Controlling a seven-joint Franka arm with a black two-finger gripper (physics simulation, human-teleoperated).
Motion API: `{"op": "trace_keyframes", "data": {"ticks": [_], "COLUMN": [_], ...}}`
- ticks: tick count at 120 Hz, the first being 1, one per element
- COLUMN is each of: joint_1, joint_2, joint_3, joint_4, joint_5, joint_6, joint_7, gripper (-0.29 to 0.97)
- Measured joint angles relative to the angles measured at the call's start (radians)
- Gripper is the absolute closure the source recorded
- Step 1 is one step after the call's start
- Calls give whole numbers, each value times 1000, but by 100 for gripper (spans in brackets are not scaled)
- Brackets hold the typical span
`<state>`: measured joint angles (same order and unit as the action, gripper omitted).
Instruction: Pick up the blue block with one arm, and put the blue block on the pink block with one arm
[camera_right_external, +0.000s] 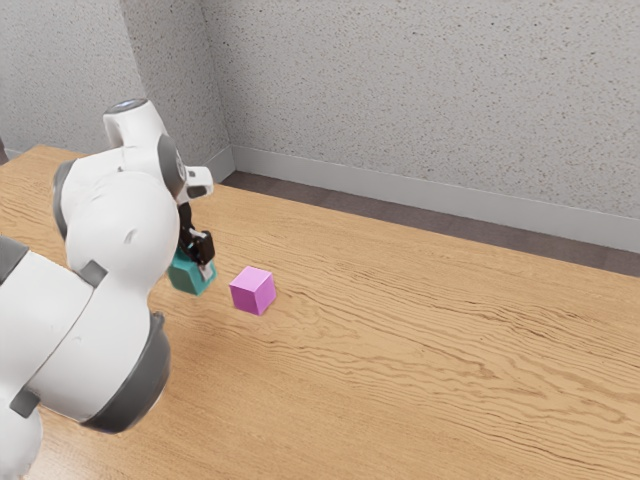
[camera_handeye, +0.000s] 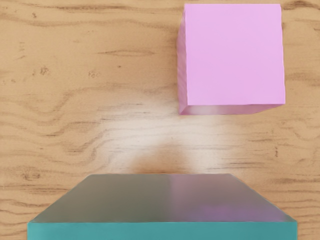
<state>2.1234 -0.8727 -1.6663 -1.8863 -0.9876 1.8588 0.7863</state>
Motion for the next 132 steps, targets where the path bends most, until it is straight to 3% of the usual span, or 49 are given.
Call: {"op": "trace_keyframes", "data": {"ticks": [22, 42, 68, 132], "joint_1": [152, 213, 229, 287], "joint_2": [-8, -27, -59, -89], "joint_3": [-137, -211, -225, -282], "joint_4": [194, 320, 339, 434], "joint_5": [21, 82, 129, 127], "joint_6": [-58, -95, -120, -115], "joint_7": [-42, -106, -220, -345], "gripper": [32, 32, 32, 32]}}
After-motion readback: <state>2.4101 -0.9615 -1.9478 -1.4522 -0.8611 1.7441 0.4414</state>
